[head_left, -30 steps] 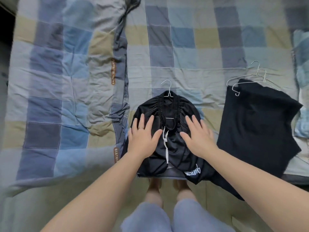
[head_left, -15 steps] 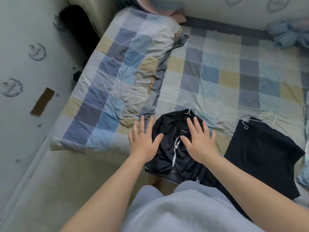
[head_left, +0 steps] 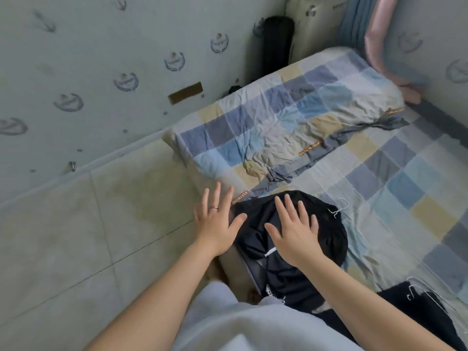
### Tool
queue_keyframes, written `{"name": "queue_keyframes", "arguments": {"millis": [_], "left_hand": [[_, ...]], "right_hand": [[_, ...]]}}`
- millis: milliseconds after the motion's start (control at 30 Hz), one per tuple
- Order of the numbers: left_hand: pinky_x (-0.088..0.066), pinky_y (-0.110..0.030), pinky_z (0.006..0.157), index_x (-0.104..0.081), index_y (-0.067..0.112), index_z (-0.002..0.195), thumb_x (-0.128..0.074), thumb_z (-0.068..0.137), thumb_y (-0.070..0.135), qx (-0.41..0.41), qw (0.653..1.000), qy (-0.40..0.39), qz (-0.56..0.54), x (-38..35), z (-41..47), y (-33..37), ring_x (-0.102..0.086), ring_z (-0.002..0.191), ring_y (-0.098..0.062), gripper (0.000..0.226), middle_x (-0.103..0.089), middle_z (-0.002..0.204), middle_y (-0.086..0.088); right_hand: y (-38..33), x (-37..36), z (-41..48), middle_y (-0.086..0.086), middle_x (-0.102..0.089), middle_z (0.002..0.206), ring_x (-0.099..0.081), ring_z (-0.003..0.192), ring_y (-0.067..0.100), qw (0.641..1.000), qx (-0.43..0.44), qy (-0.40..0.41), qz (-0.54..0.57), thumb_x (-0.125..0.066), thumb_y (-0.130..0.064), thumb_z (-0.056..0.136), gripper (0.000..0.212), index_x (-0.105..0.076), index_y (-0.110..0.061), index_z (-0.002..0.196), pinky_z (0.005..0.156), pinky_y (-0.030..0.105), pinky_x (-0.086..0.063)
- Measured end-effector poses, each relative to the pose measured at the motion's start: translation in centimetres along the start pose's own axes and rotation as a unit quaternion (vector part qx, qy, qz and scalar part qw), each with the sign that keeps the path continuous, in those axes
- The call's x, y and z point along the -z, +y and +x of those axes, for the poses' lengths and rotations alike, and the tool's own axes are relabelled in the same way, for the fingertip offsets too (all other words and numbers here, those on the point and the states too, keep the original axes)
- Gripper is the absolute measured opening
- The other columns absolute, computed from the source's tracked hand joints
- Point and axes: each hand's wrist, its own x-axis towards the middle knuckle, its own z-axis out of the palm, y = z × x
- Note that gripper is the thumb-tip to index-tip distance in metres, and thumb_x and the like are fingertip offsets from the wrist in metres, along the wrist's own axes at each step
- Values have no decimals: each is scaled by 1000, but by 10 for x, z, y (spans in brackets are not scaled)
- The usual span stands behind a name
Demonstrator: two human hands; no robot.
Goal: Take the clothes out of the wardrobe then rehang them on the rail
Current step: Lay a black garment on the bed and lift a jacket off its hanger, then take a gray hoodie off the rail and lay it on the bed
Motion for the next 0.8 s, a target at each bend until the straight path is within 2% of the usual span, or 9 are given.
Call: {"name": "queue_keyframes", "arguments": {"millis": [200,400,600,800], "left_hand": [[1,-56,120,10,47,153,-28,94,71,138,988,61,-26,16,-79,-53,21,150,-16,74,20,164,11],[5,-52,120,13,50,151,-20,89,76,267,953,135,-54,27,-184,-124,21,150,-16,75,21,163,13],[5,-52,120,11,48,153,-17,88,75,389,894,207,-78,37,-323,-198,22,149,-16,76,21,164,13],[6,-51,119,11,48,152,-25,95,69,481,821,298,-80,53,-473,-264,21,149,-15,71,19,164,13]], "right_hand": [[-62,-15,-18,-13,12,163,13,151,24,988,143,-24,-56,-25,-64,97,69,8,-42,153,118,55,1],[-151,-53,-52,-13,13,163,12,151,24,949,293,-63,-99,-25,-62,97,69,9,-42,153,119,55,2],[-263,-113,-123,-13,13,163,15,150,24,886,433,-102,-128,-22,-66,96,70,11,-42,153,118,54,5],[-378,-172,-231,-18,20,158,16,150,20,789,592,-115,-120,-10,-69,93,69,15,-43,152,118,51,10]]}}
